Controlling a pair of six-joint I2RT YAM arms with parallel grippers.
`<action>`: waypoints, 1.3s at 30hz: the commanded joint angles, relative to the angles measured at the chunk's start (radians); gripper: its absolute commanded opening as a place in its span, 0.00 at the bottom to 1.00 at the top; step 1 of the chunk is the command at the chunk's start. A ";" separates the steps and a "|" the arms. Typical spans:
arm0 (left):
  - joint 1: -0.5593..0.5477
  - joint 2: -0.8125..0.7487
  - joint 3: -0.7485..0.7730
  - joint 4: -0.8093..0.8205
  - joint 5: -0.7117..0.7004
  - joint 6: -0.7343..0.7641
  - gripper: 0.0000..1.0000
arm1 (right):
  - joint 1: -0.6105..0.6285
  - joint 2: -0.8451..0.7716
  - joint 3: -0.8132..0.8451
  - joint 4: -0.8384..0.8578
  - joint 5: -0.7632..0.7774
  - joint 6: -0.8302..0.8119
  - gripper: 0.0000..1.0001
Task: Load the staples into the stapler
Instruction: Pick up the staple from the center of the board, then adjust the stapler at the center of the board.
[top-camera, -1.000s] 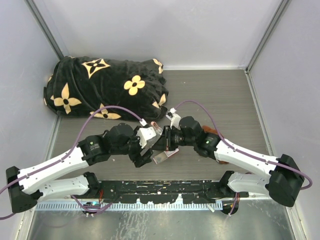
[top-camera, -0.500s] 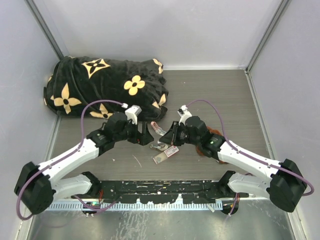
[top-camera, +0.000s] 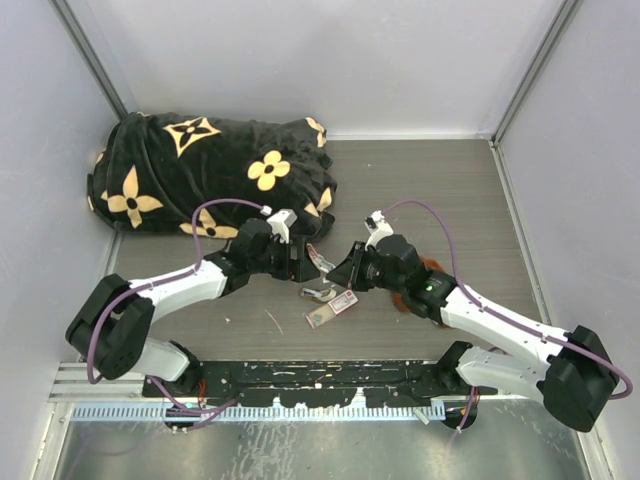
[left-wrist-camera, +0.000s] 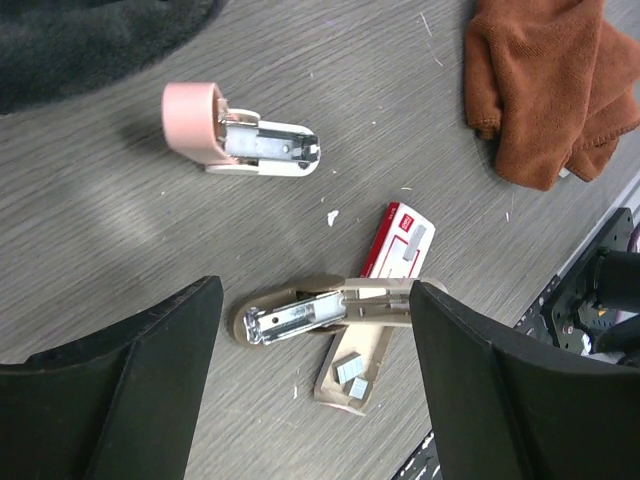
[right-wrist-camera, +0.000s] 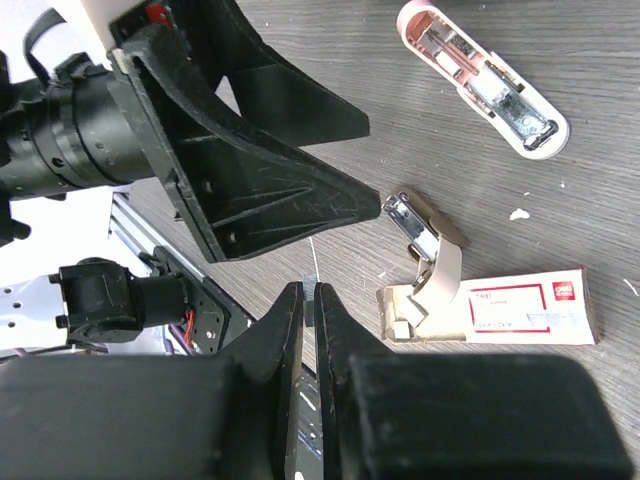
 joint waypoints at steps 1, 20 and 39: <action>0.004 0.066 0.025 0.141 0.085 0.001 0.76 | -0.009 -0.041 0.008 0.020 0.036 -0.010 0.00; 0.004 0.196 0.010 0.154 0.238 0.013 0.72 | -0.014 -0.057 0.013 -0.010 0.047 -0.006 0.00; -0.003 0.140 -0.063 0.116 0.264 0.037 0.72 | -0.013 -0.061 0.013 -0.011 0.051 -0.002 0.00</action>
